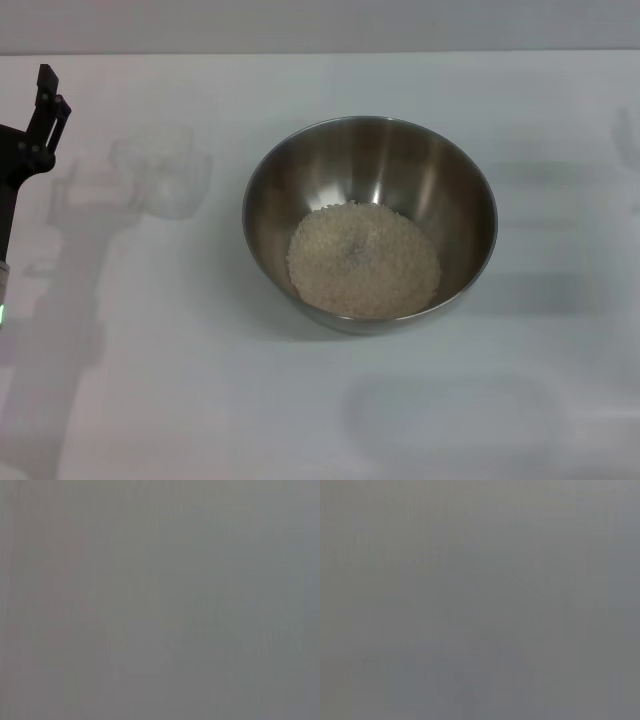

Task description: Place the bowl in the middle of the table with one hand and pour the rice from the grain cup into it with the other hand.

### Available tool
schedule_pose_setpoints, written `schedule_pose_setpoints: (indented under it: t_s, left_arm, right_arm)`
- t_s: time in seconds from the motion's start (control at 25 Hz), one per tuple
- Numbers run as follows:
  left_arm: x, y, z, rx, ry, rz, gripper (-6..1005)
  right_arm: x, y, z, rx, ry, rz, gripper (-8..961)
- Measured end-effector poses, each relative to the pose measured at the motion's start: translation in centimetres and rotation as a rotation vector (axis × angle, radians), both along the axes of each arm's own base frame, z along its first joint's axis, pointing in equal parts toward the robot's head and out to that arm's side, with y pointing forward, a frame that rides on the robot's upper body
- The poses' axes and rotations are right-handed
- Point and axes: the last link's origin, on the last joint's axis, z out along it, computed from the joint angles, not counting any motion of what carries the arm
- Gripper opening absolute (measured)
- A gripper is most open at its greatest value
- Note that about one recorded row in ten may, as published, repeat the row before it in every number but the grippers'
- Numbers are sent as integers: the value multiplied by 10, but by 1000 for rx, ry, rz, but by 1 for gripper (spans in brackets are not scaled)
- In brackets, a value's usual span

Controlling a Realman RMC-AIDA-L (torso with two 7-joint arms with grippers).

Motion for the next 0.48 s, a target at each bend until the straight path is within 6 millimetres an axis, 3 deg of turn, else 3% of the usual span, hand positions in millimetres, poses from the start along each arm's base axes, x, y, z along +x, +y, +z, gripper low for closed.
schedule_pose_setpoints:
  t_s: [0.48]
  left_arm:
    - [0, -6, -2, 2, -14, 3, 860]
  right_arm:
    - [-3, 2, -1, -8, -20, 16, 797]
